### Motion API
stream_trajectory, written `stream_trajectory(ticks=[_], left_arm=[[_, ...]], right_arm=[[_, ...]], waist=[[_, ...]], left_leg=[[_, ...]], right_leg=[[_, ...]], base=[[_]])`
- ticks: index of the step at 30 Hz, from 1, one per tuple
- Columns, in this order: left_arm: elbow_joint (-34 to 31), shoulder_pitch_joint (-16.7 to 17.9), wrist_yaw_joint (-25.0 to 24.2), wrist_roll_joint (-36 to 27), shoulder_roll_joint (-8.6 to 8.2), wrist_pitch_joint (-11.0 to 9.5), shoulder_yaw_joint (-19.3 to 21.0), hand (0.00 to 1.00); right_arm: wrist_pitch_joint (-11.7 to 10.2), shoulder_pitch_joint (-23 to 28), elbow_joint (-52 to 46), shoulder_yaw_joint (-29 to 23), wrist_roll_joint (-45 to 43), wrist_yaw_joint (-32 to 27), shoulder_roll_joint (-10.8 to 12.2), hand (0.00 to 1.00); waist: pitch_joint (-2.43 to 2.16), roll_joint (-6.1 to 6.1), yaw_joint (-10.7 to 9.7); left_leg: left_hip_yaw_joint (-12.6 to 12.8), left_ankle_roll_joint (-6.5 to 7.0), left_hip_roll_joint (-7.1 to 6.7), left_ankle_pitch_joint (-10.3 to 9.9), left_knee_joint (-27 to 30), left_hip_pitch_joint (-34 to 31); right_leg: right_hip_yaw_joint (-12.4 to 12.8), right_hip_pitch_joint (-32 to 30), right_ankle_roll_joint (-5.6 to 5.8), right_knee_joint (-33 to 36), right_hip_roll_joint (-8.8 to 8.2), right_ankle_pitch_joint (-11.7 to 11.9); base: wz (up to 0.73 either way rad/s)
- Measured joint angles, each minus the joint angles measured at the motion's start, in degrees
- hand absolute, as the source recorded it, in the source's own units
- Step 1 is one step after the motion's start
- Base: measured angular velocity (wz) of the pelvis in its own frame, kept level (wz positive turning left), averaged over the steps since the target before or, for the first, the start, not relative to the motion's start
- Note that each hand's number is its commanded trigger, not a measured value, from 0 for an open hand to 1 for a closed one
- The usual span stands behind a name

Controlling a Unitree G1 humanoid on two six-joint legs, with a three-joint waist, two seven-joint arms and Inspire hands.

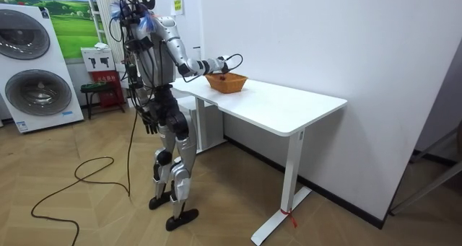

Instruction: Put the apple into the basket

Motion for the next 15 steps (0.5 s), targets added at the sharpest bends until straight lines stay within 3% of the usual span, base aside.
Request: stream_trajectory(ticks=[9, 14, 15], left_arm=[[-0.01, 0.67, 0.50, -0.13, -0.28, 0.08, -0.44, 0.00], [-0.02, 0.92, 1.24, -0.03, -0.34, -0.55, 1.49, 0.00], [0.05, 1.46, 1.26, -0.03, -0.36, -0.68, 1.97, 0.00]], right_arm=[[0.44, 0.18, -1.13, -0.78, 0.70, -2.08, 0.48, 0.00], [0.30, 0.19, -2.92, -7.34, 0.69, -5.29, 1.04, 0.00], [-0.81, 0.19, -3.76, -9.59, 0.76, -6.97, 1.05, 0.00]], waist=[[0.07, 0.17, -1.78], [0.05, 0.15, -2.52], [0.07, 0.27, -2.68]], left_leg=[[-0.11, 0.00, 0.03, 0.00, 0.01, 0.11], [-0.31, 0.00, 0.00, 0.00, -0.01, 0.03], [-0.21, 0.00, 0.00, 0.00, -0.08, 0.14]], right_leg=[[-0.22, 0.33, 0.00, -0.09, 0.02, 0.00], [-0.52, 0.32, 0.00, -0.08, -0.06, 0.00], [-0.35, 0.34, 0.00, -0.16, -0.03, 0.00]], base=[[0.01], [0.02], [-0.04]])
